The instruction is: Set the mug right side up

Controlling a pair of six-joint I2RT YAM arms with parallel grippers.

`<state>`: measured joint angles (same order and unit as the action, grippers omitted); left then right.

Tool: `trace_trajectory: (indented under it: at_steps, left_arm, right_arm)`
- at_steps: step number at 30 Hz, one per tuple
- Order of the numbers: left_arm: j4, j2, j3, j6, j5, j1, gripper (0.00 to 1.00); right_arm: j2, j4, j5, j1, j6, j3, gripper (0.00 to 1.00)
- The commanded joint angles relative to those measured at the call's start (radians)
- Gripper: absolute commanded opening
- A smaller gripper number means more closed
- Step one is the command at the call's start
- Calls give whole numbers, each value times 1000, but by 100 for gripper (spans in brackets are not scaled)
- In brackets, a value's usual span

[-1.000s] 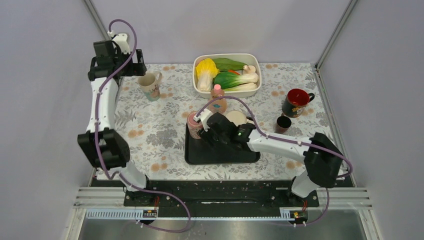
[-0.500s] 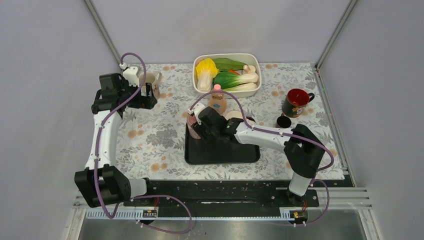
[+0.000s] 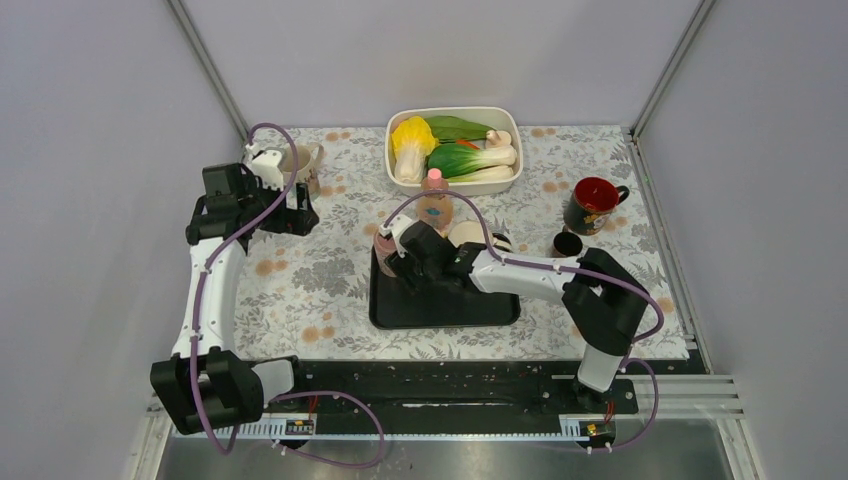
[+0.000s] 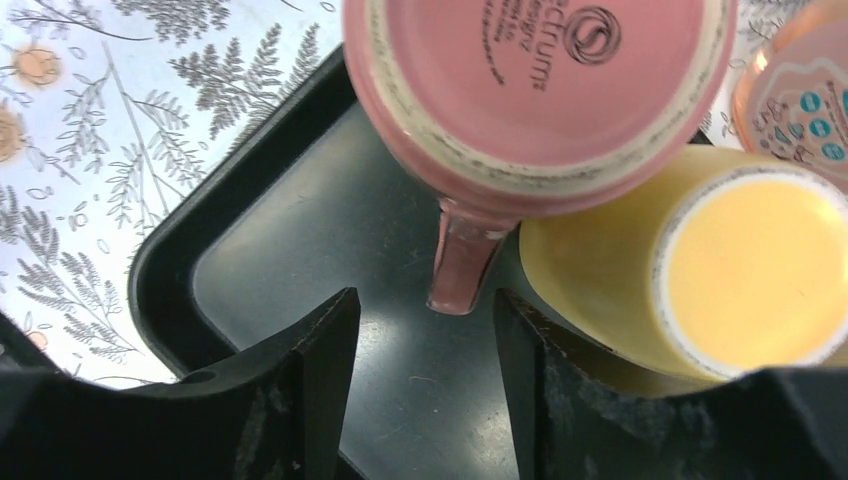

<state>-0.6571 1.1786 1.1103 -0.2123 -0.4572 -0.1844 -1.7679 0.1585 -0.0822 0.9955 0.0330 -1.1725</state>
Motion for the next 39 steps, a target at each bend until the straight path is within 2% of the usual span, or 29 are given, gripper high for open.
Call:
trace_trajectory:
  at_steps: [1, 6, 12, 16, 20, 25, 29, 32, 35, 39]
  left_arm:
    - [26, 5, 5, -1, -62, -3, 99]
    - [27, 2, -3, 5, -79, -4, 99]
    - [27, -22, -16, 0, -76, -4, 99]
    - [27, -34, -22, 0, -86, -4, 99]
    - [19, -38, -22, 8, -100, -4, 99]
    - [16, -44, -16, 43, -137, -3, 99]
    - [-25, -45, 39, 65, -223, 1, 99]
    - [-29, -61, 82, 56, -227, 25, 99]
    - [-40, -89, 129, 7, -179, 97, 99]
    - [-8, -204, 143, -182, -78, 273, 99]
  right_arm:
    - [-1, -12, -134, 8, 52, -24, 62]
    - [-55, -29, -139, 8, 70, -60, 64]
    - [-124, -61, -100, 8, 91, -92, 54]
    - [-128, -83, -105, 7, 98, -91, 33]
    - [-105, -82, -88, 8, 100, -90, 1]
    - [36, -97, -5, 8, 125, -43, 0]
    - [196, -137, 72, 6, 160, 0, 0]
    - [304, -135, 78, 4, 201, -1, 0]
    - [377, -116, 141, -26, 278, -28, 0]
    - [434, -99, 265, -101, 430, -88, 0]
